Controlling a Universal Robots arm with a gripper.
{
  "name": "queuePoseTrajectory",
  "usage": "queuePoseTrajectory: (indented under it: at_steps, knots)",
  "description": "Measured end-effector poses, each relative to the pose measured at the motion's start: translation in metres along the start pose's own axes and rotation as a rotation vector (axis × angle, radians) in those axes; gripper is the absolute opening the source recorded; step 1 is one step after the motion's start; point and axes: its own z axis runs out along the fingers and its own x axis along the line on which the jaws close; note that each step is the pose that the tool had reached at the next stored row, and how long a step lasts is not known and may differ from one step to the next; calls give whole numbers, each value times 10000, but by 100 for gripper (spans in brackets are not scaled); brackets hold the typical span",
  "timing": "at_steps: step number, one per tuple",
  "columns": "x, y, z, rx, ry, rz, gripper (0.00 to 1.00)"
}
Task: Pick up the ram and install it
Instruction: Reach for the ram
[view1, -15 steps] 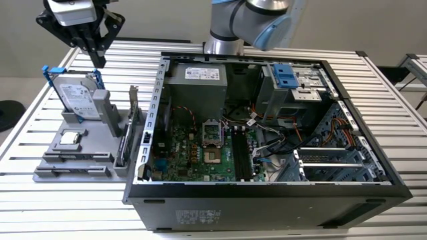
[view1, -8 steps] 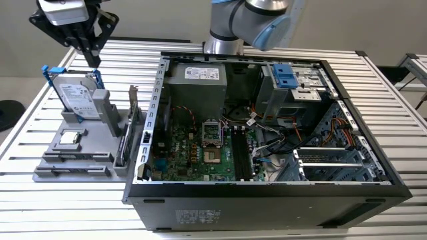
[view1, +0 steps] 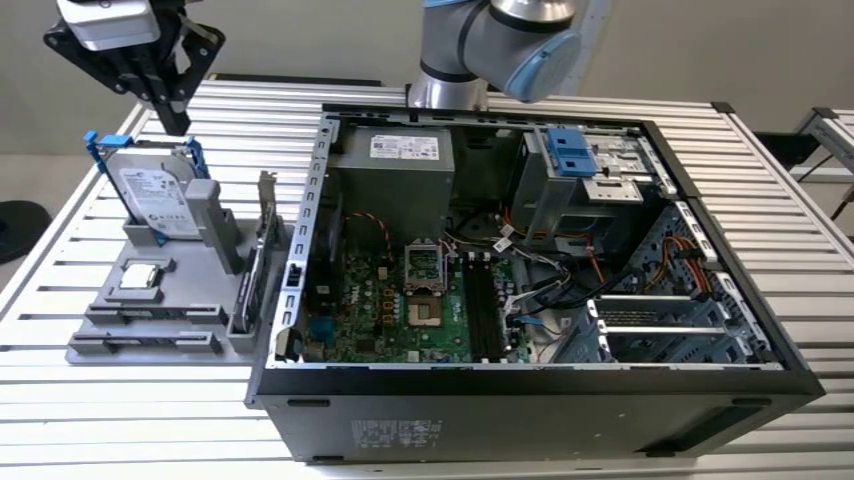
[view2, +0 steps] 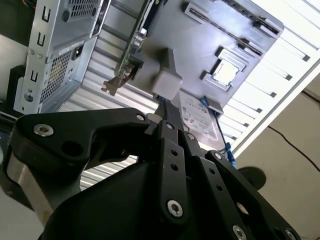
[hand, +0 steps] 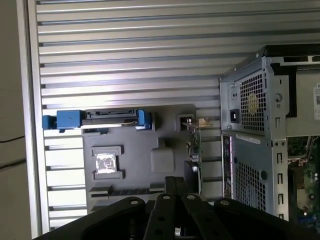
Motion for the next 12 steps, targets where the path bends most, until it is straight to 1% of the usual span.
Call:
queuePoseTrajectory:
  at_steps: [12]
  knots:
    - [118, -9, -2, -1, 0, -1, 0]
